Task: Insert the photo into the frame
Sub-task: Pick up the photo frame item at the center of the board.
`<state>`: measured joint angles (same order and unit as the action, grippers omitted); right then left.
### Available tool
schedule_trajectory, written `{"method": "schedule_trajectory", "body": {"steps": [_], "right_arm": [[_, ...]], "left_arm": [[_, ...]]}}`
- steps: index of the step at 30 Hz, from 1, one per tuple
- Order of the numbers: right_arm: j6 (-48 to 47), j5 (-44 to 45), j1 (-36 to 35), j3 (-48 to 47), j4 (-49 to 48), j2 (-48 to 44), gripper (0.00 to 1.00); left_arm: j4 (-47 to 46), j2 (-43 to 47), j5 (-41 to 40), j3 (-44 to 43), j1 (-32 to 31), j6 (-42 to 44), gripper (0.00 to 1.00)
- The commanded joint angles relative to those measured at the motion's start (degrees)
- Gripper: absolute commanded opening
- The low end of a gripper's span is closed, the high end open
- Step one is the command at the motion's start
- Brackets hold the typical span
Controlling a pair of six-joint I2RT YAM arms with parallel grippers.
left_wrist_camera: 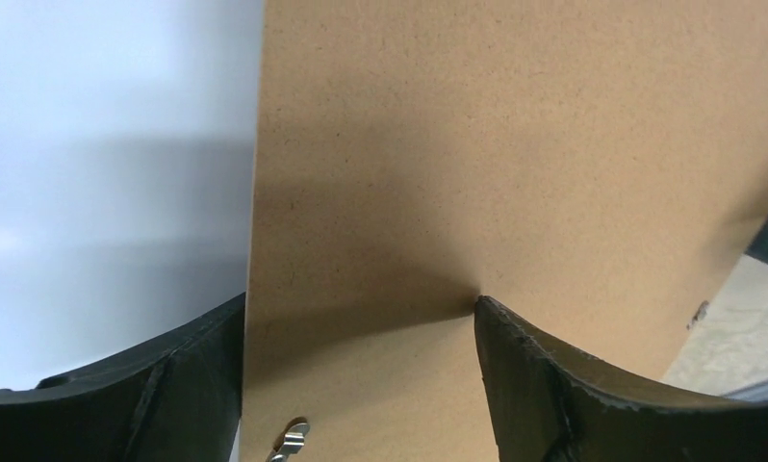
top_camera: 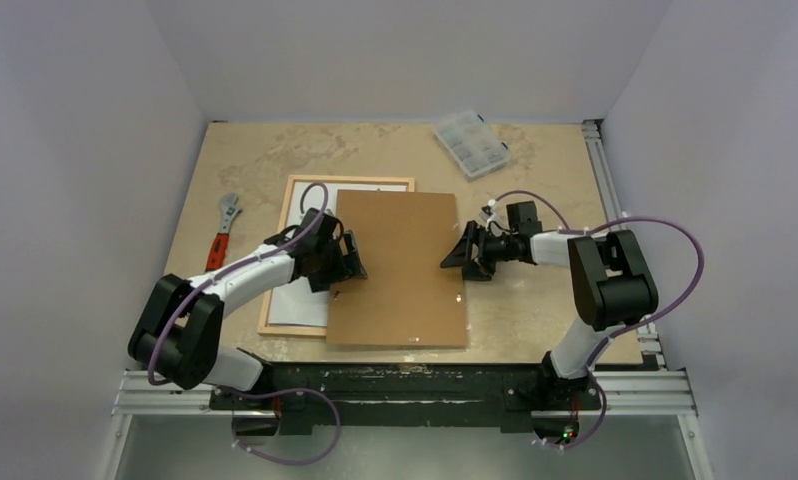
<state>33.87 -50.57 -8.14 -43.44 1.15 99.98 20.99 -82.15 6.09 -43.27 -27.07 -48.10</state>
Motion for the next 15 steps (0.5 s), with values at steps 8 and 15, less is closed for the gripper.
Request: {"method": "schedule_trajectory", "body": {"steps": [8, 15], "right_arm": [[-8.1, 22.3, -3.0, -3.1, 14.0, -5.0, 0.74], [-8.0, 16.4, 1.1, -5.2, 10.3, 0.6, 0.72]], "left_arm": [[10.2, 5.4, -5.2, -4.8, 0.4, 4.6, 0.97], [10.7, 6.2, -5.4, -4.6, 0.6, 4.9, 0.95]]}}
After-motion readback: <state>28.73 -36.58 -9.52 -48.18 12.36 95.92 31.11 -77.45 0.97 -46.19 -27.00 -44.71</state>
